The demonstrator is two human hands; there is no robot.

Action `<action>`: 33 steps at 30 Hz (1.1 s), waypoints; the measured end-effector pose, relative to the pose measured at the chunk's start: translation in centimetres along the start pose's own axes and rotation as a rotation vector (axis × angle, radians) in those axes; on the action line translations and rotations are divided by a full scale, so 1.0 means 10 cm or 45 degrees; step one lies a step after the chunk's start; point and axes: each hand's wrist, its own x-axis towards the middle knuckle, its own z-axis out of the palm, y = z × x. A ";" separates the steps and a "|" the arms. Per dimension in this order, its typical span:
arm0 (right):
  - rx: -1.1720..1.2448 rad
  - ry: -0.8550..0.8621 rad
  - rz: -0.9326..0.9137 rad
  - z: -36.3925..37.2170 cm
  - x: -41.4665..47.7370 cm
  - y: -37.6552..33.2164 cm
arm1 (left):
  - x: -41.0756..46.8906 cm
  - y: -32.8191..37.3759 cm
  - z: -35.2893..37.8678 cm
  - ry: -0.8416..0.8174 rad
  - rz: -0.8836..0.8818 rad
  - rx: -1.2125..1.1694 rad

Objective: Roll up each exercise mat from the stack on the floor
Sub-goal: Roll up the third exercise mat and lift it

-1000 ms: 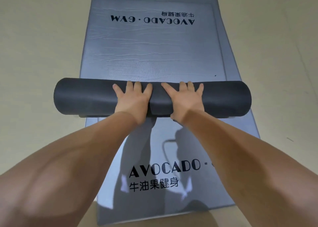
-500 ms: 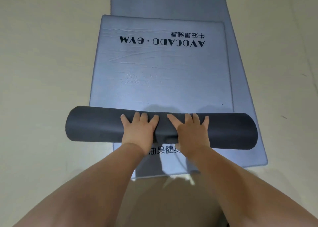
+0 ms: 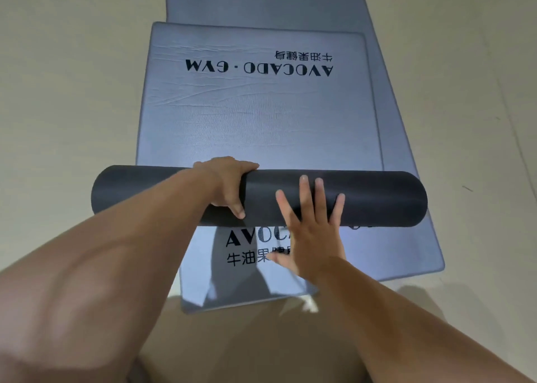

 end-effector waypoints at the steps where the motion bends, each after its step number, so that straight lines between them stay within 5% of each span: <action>1: 0.007 -0.025 0.011 -0.01 0.06 0.02 | -0.02 -0.01 0.03 0.060 -0.025 0.046; 7: -0.056 0.029 0.054 -0.30 0.60 0.13 | -0.28 -0.08 0.39 0.966 0.093 0.091; 9: -0.063 -0.047 0.066 -0.44 0.85 0.21 | -0.30 0.00 0.61 1.105 0.078 0.155; 15: 0.037 -0.249 0.041 -0.73 1.39 0.37 | -0.16 0.24 0.78 0.568 -0.110 0.164; 20: 0.050 0.294 0.097 -0.42 0.96 0.27 | 0.19 0.19 0.44 0.548 -0.163 0.152; 26: -0.152 0.017 0.133 -0.28 1.07 0.35 | 0.56 0.08 -0.24 0.508 -0.166 0.176; 33: -0.159 -0.028 0.157 -0.72 1.85 0.55 | 0.83 0.12 -0.28 0.811 -0.190 0.352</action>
